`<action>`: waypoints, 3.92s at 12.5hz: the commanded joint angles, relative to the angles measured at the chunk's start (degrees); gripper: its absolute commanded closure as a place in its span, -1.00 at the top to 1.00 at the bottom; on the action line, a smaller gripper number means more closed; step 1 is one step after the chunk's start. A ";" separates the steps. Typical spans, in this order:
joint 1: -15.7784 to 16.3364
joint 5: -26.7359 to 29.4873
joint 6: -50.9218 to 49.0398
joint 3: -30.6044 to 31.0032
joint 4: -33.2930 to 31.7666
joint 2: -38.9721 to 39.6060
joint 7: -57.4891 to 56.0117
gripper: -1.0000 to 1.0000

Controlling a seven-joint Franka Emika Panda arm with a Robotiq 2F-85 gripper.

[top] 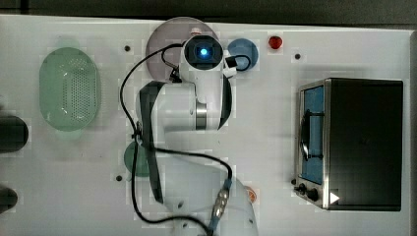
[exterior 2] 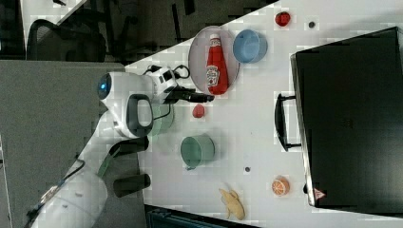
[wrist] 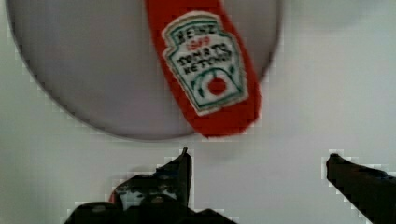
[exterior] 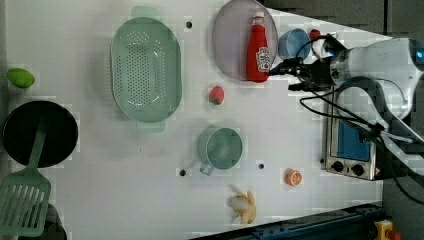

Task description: Pick ketchup from plate and place it on table.

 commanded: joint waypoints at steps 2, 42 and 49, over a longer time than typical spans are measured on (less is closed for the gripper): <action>0.28 -0.12 0.67 0.20 8.01 5.41 -19.08 1.00; -5.42 0.44 -14.61 -2.89 -15.80 -30.98 -14.07 0.18; -5.35 0.44 7.31 -4.22 -32.79 -26.50 -14.06 0.18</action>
